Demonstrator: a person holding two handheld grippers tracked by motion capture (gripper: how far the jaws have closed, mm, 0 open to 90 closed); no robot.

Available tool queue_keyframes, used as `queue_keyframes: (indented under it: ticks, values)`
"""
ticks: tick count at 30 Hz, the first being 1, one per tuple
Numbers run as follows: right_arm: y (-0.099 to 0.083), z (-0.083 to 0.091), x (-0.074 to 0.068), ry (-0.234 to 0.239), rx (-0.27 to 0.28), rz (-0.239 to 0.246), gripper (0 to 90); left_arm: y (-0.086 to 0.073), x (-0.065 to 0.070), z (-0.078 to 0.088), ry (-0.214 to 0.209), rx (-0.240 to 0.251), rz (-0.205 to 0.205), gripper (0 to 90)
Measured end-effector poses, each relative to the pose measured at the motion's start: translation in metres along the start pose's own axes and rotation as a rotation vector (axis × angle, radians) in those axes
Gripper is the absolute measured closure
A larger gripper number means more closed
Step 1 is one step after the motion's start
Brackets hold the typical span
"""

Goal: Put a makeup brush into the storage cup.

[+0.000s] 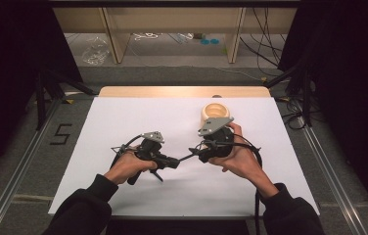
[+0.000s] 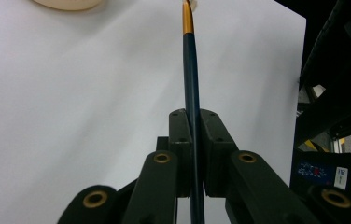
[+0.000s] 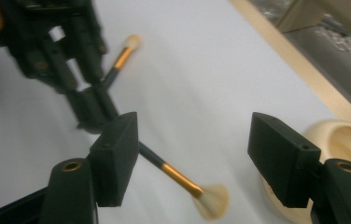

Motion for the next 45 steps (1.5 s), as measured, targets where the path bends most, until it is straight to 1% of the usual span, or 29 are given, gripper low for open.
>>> queue_keyframes:
  ticks: [2,5,6,7,8,9,11,12,13,15,18,21,22,23,24,25,26,27,29,33,34,36,37,39,41,42,43,44,45]
  values:
    - [-0.006,0.004,0.005,-0.025,0.036,-0.072,33.1,0.000,-0.002,0.003,0.003,-0.001,0.002,84.4]
    - [-0.017,0.008,0.011,-0.041,0.071,-0.146,32.3,0.000,-0.004,0.005,0.015,0.018,0.011,84.4]
    - [-0.020,0.010,0.012,-0.046,0.070,-0.173,31.8,0.000,-0.004,0.006,0.019,0.027,0.015,84.4]
    - [-0.024,0.010,0.013,-0.049,0.077,-0.183,31.3,0.000,-0.004,0.007,0.023,0.033,0.019,84.4]
    - [-0.027,0.011,0.014,-0.052,0.082,-0.208,31.0,0.000,-0.004,0.007,0.027,0.039,0.022,84.4]
    - [-0.030,0.012,0.014,-0.058,0.089,-0.223,30.4,0.000,-0.005,0.008,0.029,0.042,0.018,84.4]
    - [-0.036,0.012,0.015,-0.058,0.083,-0.252,29.7,0.000,-0.005,0.010,0.032,0.054,0.029,84.4]
    - [-0.038,0.011,0.014,-0.061,0.084,-0.247,27.0,0.000,-0.005,0.011,0.032,0.064,0.034,84.4]
    - [-0.041,0.010,0.013,-0.044,0.065,-0.232,26.9,0.001,-0.005,0.012,0.031,0.070,0.038,84.4]
    - [-0.045,0.009,0.010,-0.050,0.071,-0.243,27.0,0.002,-0.004,0.013,0.026,0.083,0.039,84.4]
    - [-0.053,0.007,0.010,-0.024,0.088,-0.308,26.5,0.003,-0.002,0.016,0.026,0.112,0.047,84.4]
    - [-0.060,0.002,0.012,0.014,0.129,-0.360,26.2,0.005,-0.001,0.018,0.023,0.133,0.046,84.4]
    - [-0.061,0.001,0.012,0.032,0.133,-0.377,24.8,0.006,0.000,0.019,0.017,0.143,0.055,84.4]
    - [-0.063,-0.001,0.013,0.059,0.134,-0.399,23.6,0.006,0.000,0.019,0.019,0.153,0.051,84.4]
    - [-0.063,-0.004,0.012,0.082,0.149,-0.423,24.4,0.007,0.000,0.019,0.008,0.158,0.069,84.4]
    - [-0.064,-0.006,0.011,0.108,0.175,-0.439,24.9,0.007,0.001,0.020,0.004,0.163,0.073,84.4]
    - [-0.065,-0.007,0.011,0.118,0.178,-0.449,24.4,0.007,0.002,0.020,0.009,0.168,0.074,84.4]
    - [-0.065,-0.010,0.010,0.144,0.185,-0.458,24.3,0.007,0.002,0.020,0.008,0.171,0.074,84.4]
    - [-0.065,-0.010,0.010,0.163,0.194,-0.483,24.5,0.008,0.003,0.020,-0.001,0.178,0.079,84.4]
    - [-0.064,-0.013,0.011,0.173,0.241,-0.509,25.1,0.009,0.005,0.021,-0.004,0.194,0.080,84.4]
    - [-0.063,-0.014,0.011,0.175,0.257,-0.517,25.6,0.009,0.006,0.021,0.005,0.197,0.082,84.4]
    - [-0.063,-0.015,0.011,0.181,0.278,-0.523,26.6,0.010,0.006,0.021,-0.013,0.203,0.082,84.3]
    - [-0.062,-0.016,0.011,0.179,0.289,-0.524,26.6,0.010,0.006,0.021,-0.012,0.210,0.084,84.4]
    - [-0.062,-0.019,0.010,0.200,0.305,-0.559,26.6,0.010,0.006,0.021,-0.014,0.212,0.085,84.4]
    - [-0.060,-0.020,0.010,0.192,0.320,-0.555,27.2,0.010,0.006,0.021,-0.018,0.214,0.085,84.3]
    - [-0.059,-0.022,0.009,0.205,0.341,-0.565,27.8,0.010,0.006,0.021,-0.018,0.214,0.086,84.3]
    - [-0.059,-0.023,0.009,0.201,0.353,-0.553,27.9,0.010,0.007,0.020,-0.018,0.215,0.087,84.3]
    - [-0.058,-0.023,0.008,0.207,0.350,-0.571,28.6,0.010,0.007,0.020,-0.020,0.217,0.089,84.3]
    - [-0.057,-0.025,0.008,0.206,0.358,-0.567,29.4,0.010,0.007,0.020,-0.019,0.220,0.089,84.3]
Point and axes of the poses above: each handheld gripper's, and its own axes: z roughly backward along the jaws, y roughly out of its top, x roughly to its right, the point moved 1 cm from there along -z, roughly forward along the jaws, and after that the axes turned 1 degree about y, right-handed, at the moved point
